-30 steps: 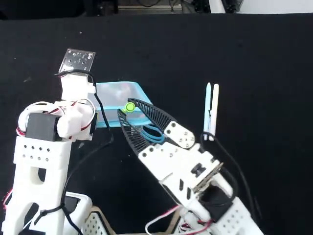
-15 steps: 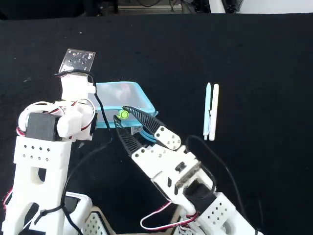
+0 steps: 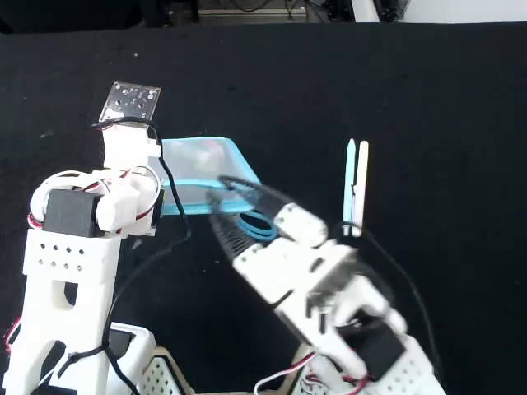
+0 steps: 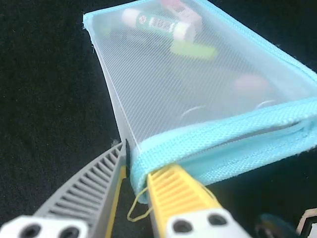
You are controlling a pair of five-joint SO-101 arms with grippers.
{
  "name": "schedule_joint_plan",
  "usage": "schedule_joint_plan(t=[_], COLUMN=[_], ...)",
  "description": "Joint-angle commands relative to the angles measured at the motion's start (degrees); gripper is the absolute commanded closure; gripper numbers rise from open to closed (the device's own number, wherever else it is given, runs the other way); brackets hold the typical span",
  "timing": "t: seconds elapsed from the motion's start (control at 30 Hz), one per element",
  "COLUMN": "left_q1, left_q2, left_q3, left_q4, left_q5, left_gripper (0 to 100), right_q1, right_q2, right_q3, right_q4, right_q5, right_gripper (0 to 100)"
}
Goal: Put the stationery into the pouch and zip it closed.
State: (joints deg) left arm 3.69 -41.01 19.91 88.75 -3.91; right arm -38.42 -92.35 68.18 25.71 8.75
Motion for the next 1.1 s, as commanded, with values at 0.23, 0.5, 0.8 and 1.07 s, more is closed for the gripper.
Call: schedule_joint_plan(t=[0.23, 0.5, 0.8, 1.07], left_q1=[0.75, 0.75, 0.75, 0.75], left_q2=[-1.05, -1.05, -1.05, -1.05], left_q3=[-0.57, -0.57, -0.57, -0.57], left_q4=[0.18, 0.18, 0.18, 0.26], left_q5=[-0.18, -0.18, -0.18, -0.18], left_gripper=[97, 97, 97, 97], right_q1=[26.29, 36.48, 45.01, 48.09], right_q2=[0.22, 16.75, 50.95, 78.37], right_q3=[-8.48, -10.24, -26.07, -44.09], right_q4=[23.12, 25.93, 25.93, 25.93], right_q5=[-3.34, -14.24, -16.70, -16.62], right_gripper=[87.1, 87.1, 87.1, 86.8])
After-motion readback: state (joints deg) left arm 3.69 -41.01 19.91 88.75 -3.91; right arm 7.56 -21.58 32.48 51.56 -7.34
